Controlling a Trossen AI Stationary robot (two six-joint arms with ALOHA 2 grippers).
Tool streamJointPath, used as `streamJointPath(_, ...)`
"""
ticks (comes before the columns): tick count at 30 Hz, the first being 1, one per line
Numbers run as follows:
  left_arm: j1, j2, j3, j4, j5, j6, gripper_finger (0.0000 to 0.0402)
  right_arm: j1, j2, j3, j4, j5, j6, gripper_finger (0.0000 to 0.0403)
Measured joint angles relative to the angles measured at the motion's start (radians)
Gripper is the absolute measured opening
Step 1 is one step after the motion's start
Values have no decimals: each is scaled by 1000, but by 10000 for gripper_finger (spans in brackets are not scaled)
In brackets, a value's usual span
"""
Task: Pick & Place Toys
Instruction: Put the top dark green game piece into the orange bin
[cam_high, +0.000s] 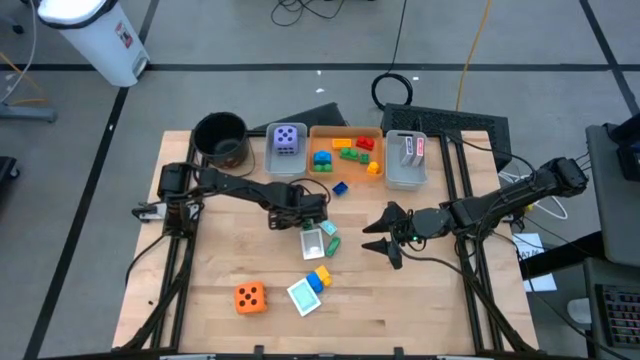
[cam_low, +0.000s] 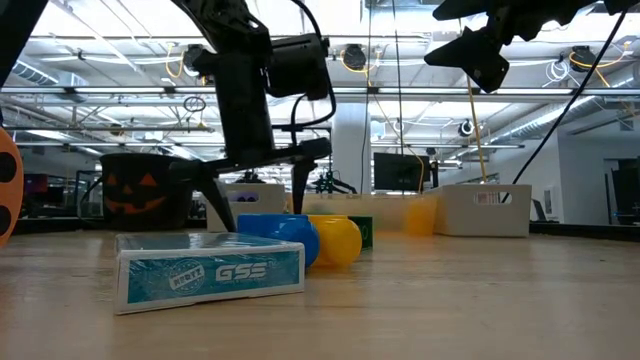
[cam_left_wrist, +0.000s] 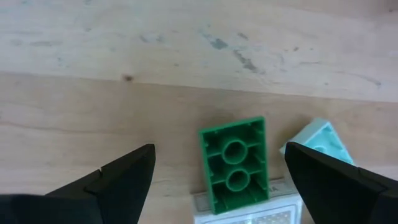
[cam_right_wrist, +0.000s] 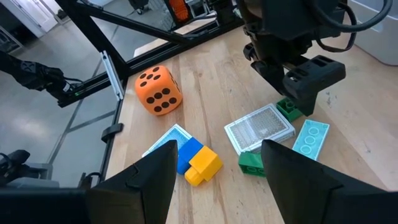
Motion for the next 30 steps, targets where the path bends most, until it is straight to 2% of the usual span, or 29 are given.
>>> streamJointPath(30,9,0,0,-43,55,0,365,0,0,0,-37,0,7,224)
